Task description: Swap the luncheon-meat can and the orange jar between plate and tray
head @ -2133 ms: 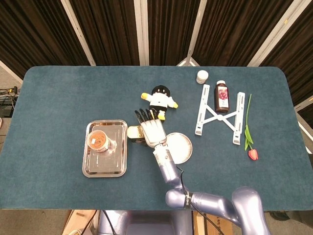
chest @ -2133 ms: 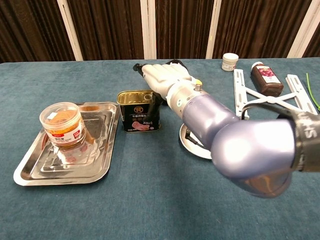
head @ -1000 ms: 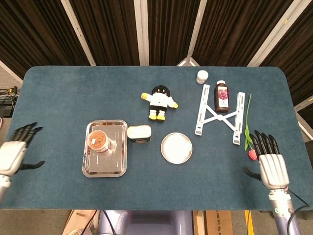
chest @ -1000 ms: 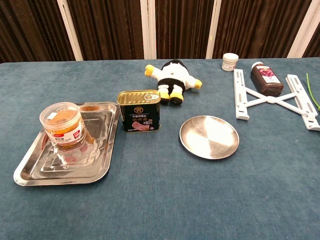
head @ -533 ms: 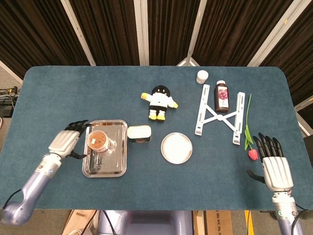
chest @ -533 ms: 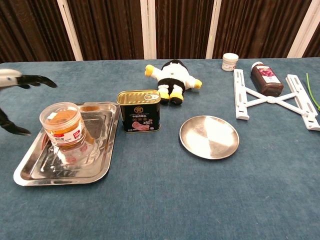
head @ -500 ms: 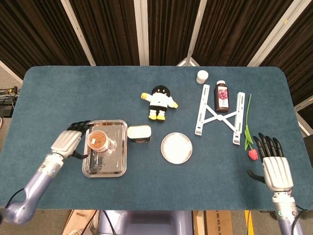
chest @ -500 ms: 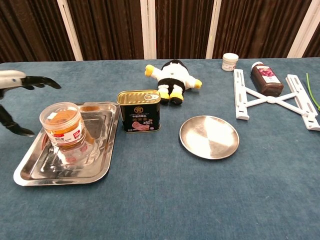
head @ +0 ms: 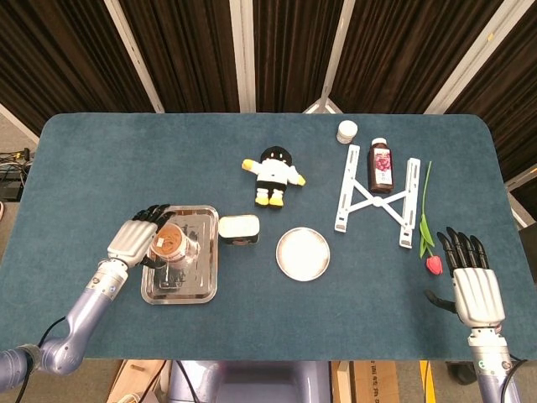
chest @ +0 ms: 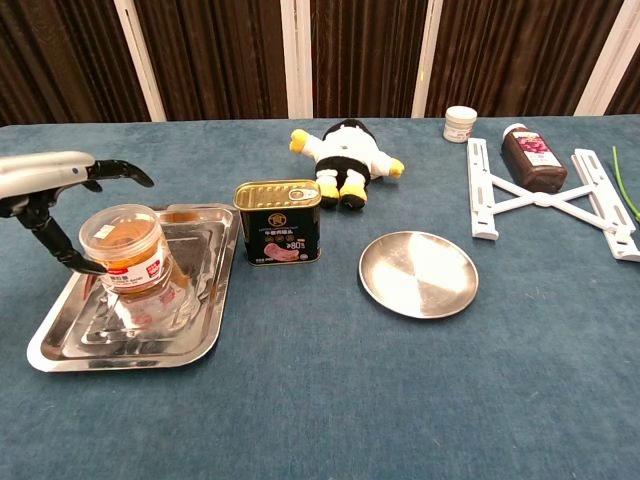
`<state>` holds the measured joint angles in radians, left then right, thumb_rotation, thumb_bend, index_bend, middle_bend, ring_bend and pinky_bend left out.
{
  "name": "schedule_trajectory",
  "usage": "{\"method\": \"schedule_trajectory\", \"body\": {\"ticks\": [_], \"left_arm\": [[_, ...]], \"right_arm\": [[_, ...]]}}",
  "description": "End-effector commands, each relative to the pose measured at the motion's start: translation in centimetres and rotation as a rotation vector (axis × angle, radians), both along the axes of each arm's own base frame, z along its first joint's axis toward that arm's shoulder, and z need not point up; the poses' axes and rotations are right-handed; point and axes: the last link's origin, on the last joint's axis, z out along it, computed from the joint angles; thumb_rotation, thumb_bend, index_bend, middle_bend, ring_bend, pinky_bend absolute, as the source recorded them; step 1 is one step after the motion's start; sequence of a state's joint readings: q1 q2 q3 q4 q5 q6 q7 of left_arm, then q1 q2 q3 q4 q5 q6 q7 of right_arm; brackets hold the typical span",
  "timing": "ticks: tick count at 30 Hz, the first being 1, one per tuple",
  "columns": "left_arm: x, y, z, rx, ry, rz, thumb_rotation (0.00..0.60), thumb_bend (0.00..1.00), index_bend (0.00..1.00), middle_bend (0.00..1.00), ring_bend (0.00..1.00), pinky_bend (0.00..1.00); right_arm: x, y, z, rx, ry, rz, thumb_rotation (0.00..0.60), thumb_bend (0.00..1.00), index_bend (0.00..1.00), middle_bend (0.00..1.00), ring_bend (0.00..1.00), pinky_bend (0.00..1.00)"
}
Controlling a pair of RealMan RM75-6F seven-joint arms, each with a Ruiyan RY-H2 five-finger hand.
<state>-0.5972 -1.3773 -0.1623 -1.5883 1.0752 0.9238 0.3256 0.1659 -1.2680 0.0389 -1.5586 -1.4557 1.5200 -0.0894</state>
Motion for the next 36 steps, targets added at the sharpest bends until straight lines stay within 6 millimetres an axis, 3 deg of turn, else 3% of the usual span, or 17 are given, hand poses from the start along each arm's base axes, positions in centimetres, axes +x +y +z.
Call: {"method": "schedule_trajectory", "body": {"ticks": [1,12,17,23,32,36], "left_arm": [[-0.2,0.1,-0.2,0.009,0.046,-0.009,0.600,0.21,0.16,0.07,0.06,0.17],[-0.4,1.0,-1.0,0.007,0.054,0.018,0.600,0.27,0.19,0.10,0.07,0.18],[0.1,1.1,-1.3,0.007,0.046,-0.010,0.600,0.36,0.23,0.17,0.14,0.23],[0.2,1.1,-1.8,-0.012,0.053,-0.023,0.600,0.39,0.25,0.21,0.17,0.25],[0.3,1.5,-2.2,0.012,0.037,-0.046,0.600,0.53,0.35,0.34,0.28,0.38],[0.4,1.4,-2.3,0.025,0.005,-0.060,0.600,0.55,0.38,0.36,0.30,0.40]], "right_arm": [[0.0,0.0,0.0,-0.002,-0.004,-0.003,0.600,0.02,0.00,0.00,0.00,0.00],[-0.2,-0.1,0.2,-0.001,-0.020,-0.021,0.600,0.02,0.00,0.00,0.00,0.00],[-0.2,-0.1,0.1,0.005,-0.024,-0.028,0.600,0.02,0.00,0.00,0.00,0.00],[-0.2,-0.1,0.0,0.013,-0.022,-0.037,0.600,0.02,0.00,0.00,0.00,0.00],[-0.2,0.0,-0.1,0.026,-0.025,-0.047,0.600,0.02,0.00,0.00,0.00,0.00],[-0.2,0.0,0.0,0.026,-0.027,-0.048,0.600,0.02,0.00,0.00,0.00,0.00]]}}
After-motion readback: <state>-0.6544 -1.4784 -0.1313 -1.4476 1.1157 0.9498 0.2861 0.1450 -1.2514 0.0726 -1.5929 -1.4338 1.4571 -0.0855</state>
